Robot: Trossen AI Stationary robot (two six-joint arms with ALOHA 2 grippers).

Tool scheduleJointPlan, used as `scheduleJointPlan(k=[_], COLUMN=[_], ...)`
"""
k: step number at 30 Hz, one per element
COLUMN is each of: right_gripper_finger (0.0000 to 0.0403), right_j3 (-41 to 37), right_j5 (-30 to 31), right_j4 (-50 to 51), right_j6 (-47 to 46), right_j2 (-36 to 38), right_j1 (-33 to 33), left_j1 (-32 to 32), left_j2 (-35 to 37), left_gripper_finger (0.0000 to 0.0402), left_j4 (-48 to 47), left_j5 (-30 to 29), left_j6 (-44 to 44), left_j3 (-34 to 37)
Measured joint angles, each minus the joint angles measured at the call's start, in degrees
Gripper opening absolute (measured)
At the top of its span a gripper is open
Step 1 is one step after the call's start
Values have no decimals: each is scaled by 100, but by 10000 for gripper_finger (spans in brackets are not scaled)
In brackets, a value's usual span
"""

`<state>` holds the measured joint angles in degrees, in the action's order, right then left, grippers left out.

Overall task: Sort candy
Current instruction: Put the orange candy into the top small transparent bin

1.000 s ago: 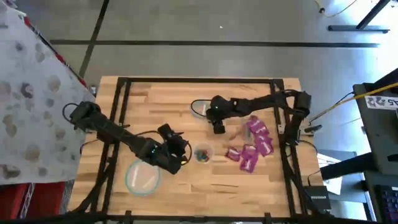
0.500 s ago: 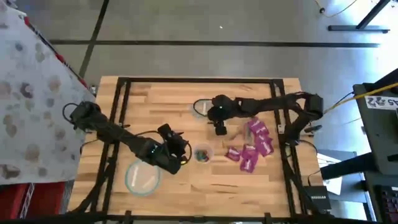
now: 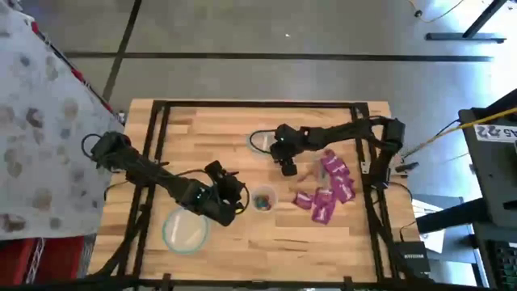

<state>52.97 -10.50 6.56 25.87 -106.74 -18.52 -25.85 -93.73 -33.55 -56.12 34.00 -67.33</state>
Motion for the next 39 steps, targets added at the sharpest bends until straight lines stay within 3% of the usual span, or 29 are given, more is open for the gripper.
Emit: scheduleJointPlan(k=[3, 9, 16, 24, 28, 33, 39], right_gripper_finger=[122, 27, 27, 27, 27, 52, 69], right_j3=[2, -3, -40, -30, -27, -27, -27], right_j5=[-24, 64, 1270, 836, 352, 682, 754], right_j4=[-2, 164, 620, 3, -697, -1188, -1258], right_j6=[-227, -665, -1108, -1238, -1240, -1345, -1508], right_j2=[-40, 112, 1188, 2558, 2570, 2223, 1764], right_j1=[17, 126, 710, 1884, 2491, 2951, 3018], left_j1=[0, 0, 0, 0, 0, 0, -7], left_j2=[0, 0, 0, 0, 0, 0, 0], left_gripper_finger=[189, 189, 189, 189, 189, 189, 189], left_j4=[-1, -6, -8, -2, 2, -3, -4], left_j5=[0, 3, 3, -19, -104, -159, -157], left_j6=[33, 50, 53, 55, 52, 42, 51], left_j3=[0, 0, 0, 0, 0, 0, 0])
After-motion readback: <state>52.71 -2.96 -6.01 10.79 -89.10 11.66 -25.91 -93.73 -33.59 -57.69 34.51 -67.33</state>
